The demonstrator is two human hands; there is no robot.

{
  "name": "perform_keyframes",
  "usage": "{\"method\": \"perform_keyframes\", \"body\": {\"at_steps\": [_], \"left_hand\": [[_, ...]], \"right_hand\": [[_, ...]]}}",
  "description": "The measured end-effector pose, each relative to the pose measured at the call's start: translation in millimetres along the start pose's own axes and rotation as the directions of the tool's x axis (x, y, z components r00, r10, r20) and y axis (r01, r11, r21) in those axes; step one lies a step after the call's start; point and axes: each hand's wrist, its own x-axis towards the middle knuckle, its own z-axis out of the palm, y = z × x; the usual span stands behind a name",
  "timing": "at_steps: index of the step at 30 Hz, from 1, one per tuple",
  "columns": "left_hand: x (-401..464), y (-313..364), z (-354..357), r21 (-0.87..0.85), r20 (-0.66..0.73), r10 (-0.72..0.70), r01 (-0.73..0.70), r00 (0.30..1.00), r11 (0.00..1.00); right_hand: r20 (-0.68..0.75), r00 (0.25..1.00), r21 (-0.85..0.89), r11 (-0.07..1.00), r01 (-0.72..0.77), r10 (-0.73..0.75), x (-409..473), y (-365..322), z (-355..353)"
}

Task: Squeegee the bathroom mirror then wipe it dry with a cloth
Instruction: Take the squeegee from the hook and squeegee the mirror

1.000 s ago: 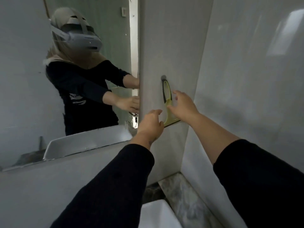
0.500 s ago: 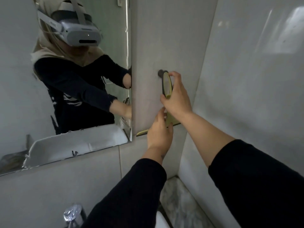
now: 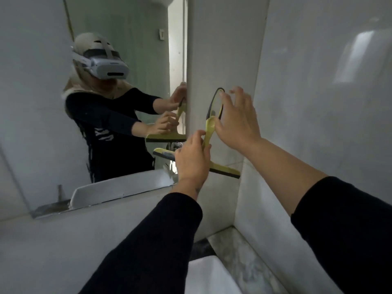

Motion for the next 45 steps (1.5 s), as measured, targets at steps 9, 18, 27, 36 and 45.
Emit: {"method": "perform_keyframes", "body": {"at_steps": [9,18,27,36,45], "left_hand": [[9,-35,-131,0.265,-0.029,0.217,-0.201,0.976,0.943],[44,-65,-255,0.528,-0.274,0.386,-0.198,0.881,0.826],[69,-94,-316,0.488,-0.492,0.266,0.01,0.829,0.873],[100,-125,-283,0.495,-0.376,0.036,0.168,0.926,0.852],[103,-125,-273,0.514,-0.362,-0.04,0.235,0.931,0.825]], "right_hand": [[0.102,0.831,-0.305,0.778,0.549,-0.546,16,-88,-32],[-0.173,0.785,-0.148,0.804,0.576,-0.595,82,-184,-57],[-0.389,0.845,-0.074,0.926,0.37,-0.369,173,-243,-98],[-0.365,0.86,-0.012,0.926,0.378,-0.356,228,-288,-113],[-0.289,0.87,-0.084,0.916,0.392,-0.399,232,-281,-101]]}}
